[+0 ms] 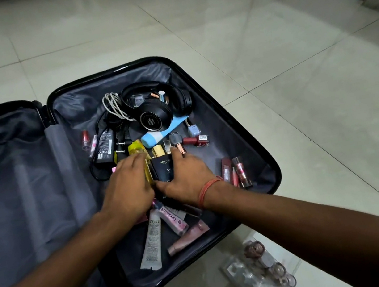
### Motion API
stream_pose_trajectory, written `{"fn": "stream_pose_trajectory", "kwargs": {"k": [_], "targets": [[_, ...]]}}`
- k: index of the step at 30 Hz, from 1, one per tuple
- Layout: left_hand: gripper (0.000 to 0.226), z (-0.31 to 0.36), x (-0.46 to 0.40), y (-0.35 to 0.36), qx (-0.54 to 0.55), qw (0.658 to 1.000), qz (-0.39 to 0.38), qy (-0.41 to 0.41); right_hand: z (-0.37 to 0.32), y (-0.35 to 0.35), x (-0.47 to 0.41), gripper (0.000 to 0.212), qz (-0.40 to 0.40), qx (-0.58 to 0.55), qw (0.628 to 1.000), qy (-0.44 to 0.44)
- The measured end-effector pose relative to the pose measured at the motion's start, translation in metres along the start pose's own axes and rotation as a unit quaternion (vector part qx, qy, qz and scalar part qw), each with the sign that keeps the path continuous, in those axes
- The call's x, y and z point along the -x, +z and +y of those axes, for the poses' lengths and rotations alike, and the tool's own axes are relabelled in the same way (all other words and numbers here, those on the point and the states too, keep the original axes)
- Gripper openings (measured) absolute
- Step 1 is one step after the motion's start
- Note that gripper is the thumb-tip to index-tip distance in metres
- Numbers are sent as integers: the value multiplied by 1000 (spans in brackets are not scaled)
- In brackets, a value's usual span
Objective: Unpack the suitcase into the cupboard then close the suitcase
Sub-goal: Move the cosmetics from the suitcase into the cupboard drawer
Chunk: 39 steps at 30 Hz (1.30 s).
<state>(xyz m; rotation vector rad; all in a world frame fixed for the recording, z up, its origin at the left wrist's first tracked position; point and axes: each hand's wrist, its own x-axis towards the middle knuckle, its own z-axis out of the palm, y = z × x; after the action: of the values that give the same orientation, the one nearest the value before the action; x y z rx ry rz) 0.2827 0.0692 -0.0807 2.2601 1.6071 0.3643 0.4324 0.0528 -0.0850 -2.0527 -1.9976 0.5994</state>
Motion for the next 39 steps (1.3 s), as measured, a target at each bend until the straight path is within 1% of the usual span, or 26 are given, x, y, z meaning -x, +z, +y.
{"fn": "stream_pose_trajectory", "kwargs": {"k": [2, 3, 5, 6, 8, 11, 12, 14, 16, 18, 20, 22, 24, 25, 27, 29, 31, 32, 33, 34, 35, 37, 39], "targets": [[59, 5, 2, 2, 18, 999, 4, 27, 5, -10, 0, 78, 7, -19, 1000, -2], [51, 7, 4, 4, 32, 998, 9, 49, 9, -19, 0, 69, 18, -27, 999, -4], [36, 12, 9, 8, 66, 992, 23, 105, 25, -39, 0, 45, 41, -16, 999, -7], [30, 15, 12, 9, 87, 987, 20, 135, 37, -48, -1, 34, 42, 10, 999, 3], [21, 22, 14, 12, 138, 974, -11, 179, 61, -65, -1, 24, 20, 94, 995, 34], [5, 31, 12, 16, 206, 953, -80, 207, 83, -75, 4, 19, -33, 186, 981, 40], [2, 34, 12, 17, 224, 944, -93, 224, 86, -75, 7, 19, -56, 205, 977, 31], [4, 39, 13, 19, 263, 925, -92, 259, 90, -71, 10, 21, -101, 235, 967, 15], [5, 44, 17, 20, 305, 909, -63, 277, 95, -66, 11, 26, -126, 255, 959, -1], [4, 48, 21, 20, 339, 896, -21, 287, 99, -63, 12, 28, -127, 263, 956, -21], [6, 49, 24, 19, 346, 889, 31, 299, 102, -63, 13, 27, -116, 264, 957, -36], [10, 48, 26, 18, 340, 890, 77, 295, 102, -65, 13, 27, -97, 259, 960, -43], [9, 46, 27, 18, 340, 904, 94, 241, 101, -67, 12, 31, -80, 245, 965, -39], [8, 46, 27, 18, 341, 915, 86, 195, 100, -69, 11, 33, -77, 231, 969, -32], [14, 48, 29, 20, 346, 934, 30, 90, 96, -79, 9, 34, -64, 192, 979, -17], [21, 52, 28, 19, 357, 934, -26, -9, 86, -93, 7, 31, -38, 116, 993, 1], [29, 53, 24, 17, 374, 923, -64, -64, 73, -102, 7, 32, -25, -7, 999, 23], [36, 54, 22, 15, 385, 916, -87, -72, 65, -103, 9, 31, -42, -83, 995, 36], [43, 55, 19, 12, 398, 908, -112, -71, 58, -103, 11, 30, -70, -165, 983, 45], [48, 55, 17, 9, 413, 898, -138, -67, 52, -100, 14, 27, -99, -238, 965, 54], [48, 56, 15, 6, 427, 887, -162, -63, 48, -97, 16, 24, -120, -295, 946, 61], [35, 57, 13, 1, 442, 871, -203, -62, 42, -88, 19, 22, -137, -362, 920, 60], [19, 53, 14, 2, 432, 871, -228, -57, 39, -80, 21, 19, -127, -383, 913, 60]]}}
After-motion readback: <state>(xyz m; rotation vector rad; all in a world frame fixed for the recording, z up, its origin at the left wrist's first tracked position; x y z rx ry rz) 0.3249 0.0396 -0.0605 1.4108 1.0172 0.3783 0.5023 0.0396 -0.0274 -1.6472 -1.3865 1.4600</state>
